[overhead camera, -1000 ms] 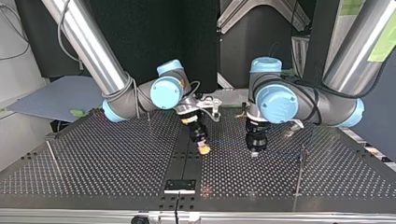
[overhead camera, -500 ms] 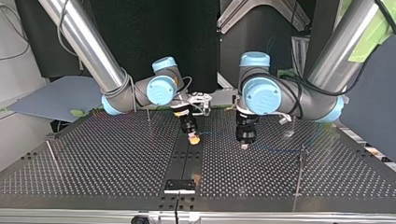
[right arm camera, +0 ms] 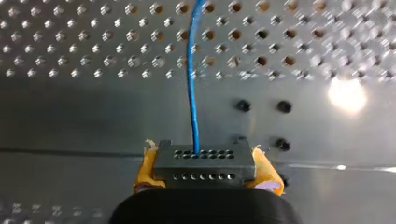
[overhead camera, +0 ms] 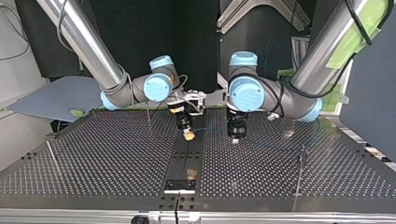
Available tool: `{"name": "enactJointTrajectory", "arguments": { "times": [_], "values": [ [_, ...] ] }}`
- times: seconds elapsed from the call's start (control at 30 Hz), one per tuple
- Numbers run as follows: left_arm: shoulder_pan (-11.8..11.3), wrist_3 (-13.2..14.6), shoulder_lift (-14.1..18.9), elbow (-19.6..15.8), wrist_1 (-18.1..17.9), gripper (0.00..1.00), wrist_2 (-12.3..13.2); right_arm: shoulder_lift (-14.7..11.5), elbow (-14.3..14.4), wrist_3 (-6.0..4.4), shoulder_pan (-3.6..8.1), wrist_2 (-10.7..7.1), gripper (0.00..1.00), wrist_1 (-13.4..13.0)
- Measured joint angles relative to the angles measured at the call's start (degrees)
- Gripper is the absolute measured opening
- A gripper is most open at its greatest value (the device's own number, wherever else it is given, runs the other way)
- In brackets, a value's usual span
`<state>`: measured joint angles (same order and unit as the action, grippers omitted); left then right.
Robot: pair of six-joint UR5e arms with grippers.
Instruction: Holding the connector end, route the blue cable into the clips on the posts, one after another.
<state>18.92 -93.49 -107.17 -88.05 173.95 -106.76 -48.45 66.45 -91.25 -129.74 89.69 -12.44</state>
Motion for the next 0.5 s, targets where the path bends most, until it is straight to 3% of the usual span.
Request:
{"name": "enactJointTrajectory", "arguments": {
  "times": [0.27, 0.5],
  "values": [
    [1.06, -0.69, -0.21, -1.99, -2.59, 0.02, -0.76, 0.03, 2.52, 0.31, 0.92, -0.04, 0.0, -3.4],
    [1.79, -0.79, -1.65, -5.63, -6.25, 0.02, 0.03, 0.05, 3.47, 0.52, 0.95, -0.13, 0.0, -4.0]
  ]
}}
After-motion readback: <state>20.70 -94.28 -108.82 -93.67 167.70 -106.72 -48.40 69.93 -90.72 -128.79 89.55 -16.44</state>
